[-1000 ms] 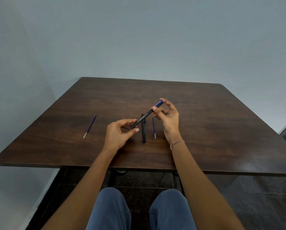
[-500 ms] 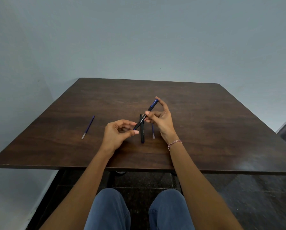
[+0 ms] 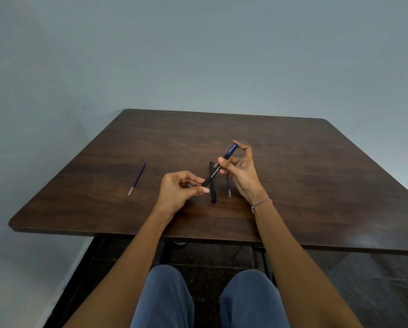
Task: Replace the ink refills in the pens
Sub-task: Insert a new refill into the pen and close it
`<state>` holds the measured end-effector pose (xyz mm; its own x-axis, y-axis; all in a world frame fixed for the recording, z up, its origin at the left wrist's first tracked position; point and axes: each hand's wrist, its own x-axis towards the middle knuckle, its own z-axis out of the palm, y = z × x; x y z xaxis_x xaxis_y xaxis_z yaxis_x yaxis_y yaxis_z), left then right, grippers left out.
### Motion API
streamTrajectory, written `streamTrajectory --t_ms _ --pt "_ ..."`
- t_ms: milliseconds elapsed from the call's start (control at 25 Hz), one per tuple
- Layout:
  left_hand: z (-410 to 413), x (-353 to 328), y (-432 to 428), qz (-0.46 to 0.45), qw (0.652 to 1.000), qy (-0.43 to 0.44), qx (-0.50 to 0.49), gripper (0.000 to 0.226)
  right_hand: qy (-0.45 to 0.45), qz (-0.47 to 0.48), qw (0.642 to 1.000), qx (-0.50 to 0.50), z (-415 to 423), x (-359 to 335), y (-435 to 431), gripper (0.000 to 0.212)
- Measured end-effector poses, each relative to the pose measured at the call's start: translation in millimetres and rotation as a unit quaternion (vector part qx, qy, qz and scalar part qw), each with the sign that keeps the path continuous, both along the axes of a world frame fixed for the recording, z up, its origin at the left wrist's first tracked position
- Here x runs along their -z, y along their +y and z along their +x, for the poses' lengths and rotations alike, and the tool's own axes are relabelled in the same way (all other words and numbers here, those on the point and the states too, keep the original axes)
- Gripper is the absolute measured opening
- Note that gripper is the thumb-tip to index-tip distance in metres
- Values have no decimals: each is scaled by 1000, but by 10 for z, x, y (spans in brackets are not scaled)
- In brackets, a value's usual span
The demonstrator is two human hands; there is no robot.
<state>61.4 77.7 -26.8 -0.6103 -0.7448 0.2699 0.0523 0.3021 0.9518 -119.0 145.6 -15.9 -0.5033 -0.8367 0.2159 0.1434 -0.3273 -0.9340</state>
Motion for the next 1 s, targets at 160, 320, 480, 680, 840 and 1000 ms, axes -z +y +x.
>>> streamTrajectory --t_ms 160,320,480,680,840,1000 --pt "-34 -17 1 -49 998 -42 -2 26 27 8 999 16 18 9 15 68" --pt "-63 -78 98 -120 990 -74 -18 26 38 10 999 27 50 -25 61 68" --pt "-302 -148 363 -145 988 -50 -6 26 24 3 998 66 -149 -85 229 36" --pt "-810 -146 810 -180 981 -76 -13 26 142 92 974 149 -735 -154 522 48" --pt "-1111 -148 1054 -190 967 -161 -57 32 217 181 942 179 -1109 -91 722 53" --pt "-1327 -156 1161 -210 945 -240 -68 32 266 244 916 178 -1320 58 824 51"
